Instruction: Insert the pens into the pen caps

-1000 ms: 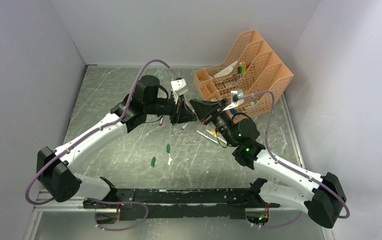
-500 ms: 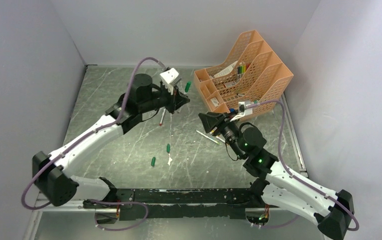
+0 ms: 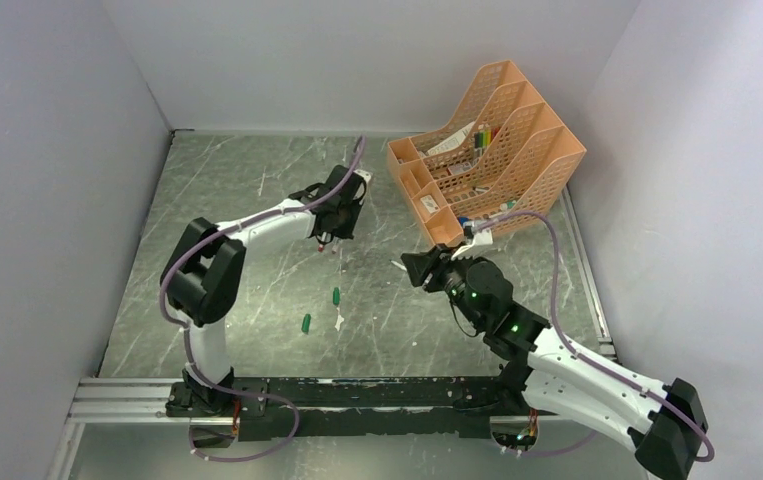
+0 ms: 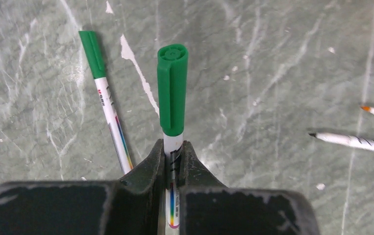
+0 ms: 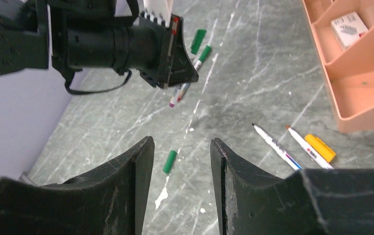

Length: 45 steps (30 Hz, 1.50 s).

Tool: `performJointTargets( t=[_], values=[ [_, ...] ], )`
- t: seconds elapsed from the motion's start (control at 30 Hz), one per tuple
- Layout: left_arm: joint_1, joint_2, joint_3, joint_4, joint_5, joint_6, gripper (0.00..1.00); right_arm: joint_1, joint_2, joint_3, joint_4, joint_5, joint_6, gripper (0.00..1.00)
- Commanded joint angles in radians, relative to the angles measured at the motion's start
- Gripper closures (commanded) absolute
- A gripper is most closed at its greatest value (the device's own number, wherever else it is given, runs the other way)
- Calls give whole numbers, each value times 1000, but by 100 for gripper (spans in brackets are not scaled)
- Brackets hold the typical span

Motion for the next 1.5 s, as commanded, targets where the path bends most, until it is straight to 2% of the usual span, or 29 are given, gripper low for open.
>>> performJointTargets(
  t=[0.0,0.2,0.77,0.93,1.17,1.33,1.47],
  values=[
    [55,52,88,-53,-8,-95,86,-5,11,-31,1,12,18,55],
    [107,135,136,-93,31,-115,85,-9,19,-60,18,-4,31,55],
    [110,225,169,-129,52,-122,79,-14,5,-82,2,-3,31,56],
    [110,228,173,-128,63,-123,72,-17,-14,-84,-13,8,27,56],
    [110,190,166,-124,69,-122,69,-19,7,-79,-12,6,14,56],
    [107,116,158,-116,91,-121,70,-23,105,22,-156,90,-66,60],
    [107,13,144,-93,100,-123,71,-44,333,179,-339,110,-155,62]
  ],
)
